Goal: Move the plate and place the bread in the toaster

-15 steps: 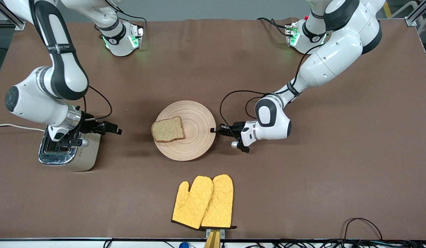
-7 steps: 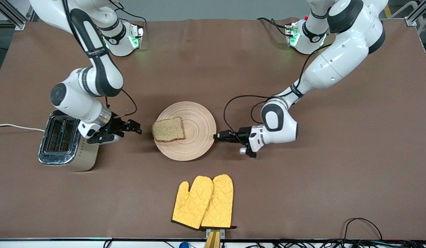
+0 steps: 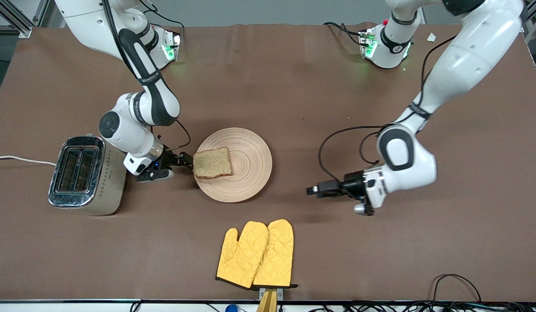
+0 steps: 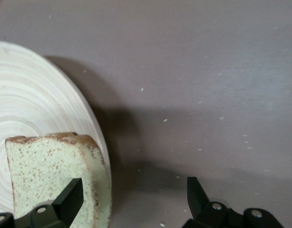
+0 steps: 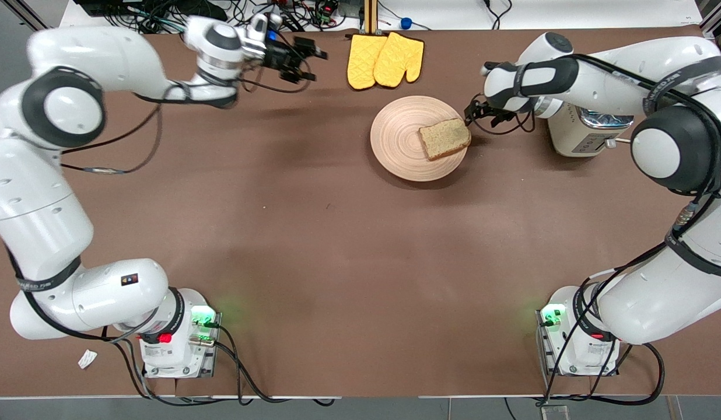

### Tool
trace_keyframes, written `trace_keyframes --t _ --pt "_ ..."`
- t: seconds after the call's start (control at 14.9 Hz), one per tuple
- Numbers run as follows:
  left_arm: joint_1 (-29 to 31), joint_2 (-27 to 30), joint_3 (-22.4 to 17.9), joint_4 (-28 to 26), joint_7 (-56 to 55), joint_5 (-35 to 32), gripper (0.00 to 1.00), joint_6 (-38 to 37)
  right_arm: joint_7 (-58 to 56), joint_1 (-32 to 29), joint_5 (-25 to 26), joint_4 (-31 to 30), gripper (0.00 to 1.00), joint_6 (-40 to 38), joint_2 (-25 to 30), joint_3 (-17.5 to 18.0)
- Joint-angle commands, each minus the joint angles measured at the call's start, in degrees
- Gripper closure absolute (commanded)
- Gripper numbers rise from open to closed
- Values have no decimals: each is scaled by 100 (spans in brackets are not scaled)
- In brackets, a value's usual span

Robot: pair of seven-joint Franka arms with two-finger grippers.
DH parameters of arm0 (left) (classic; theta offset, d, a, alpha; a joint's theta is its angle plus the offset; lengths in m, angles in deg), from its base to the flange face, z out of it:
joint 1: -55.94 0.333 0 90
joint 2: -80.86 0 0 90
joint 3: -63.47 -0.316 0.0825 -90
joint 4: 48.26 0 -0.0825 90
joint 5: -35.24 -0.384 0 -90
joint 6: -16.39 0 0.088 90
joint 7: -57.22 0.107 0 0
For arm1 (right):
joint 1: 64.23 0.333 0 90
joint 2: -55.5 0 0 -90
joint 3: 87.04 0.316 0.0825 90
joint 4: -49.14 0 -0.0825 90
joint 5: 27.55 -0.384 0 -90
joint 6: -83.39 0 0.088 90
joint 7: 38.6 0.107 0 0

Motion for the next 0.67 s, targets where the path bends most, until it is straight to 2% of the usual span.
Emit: trace_keyframes --t 0.0,0.13,0.4,0.61 --pt "420 682 -27 -322 -702 -745 0 -626 -65 116 -179 -34 8 26 55 -28" --pt "587 946 -27 -304 -1308 -1570 0 -838 -56 186 -196 -34 11 17 55 -19" --pt "614 1482 -27 -199 -2539 -2995 0 -1277 -30 239 -275 -42 31 -62 63 -27" --pt "667 1973 -27 -93 -3191 -3647 0 -1821 -30 239 -284 -42 40 -229 72 -28"
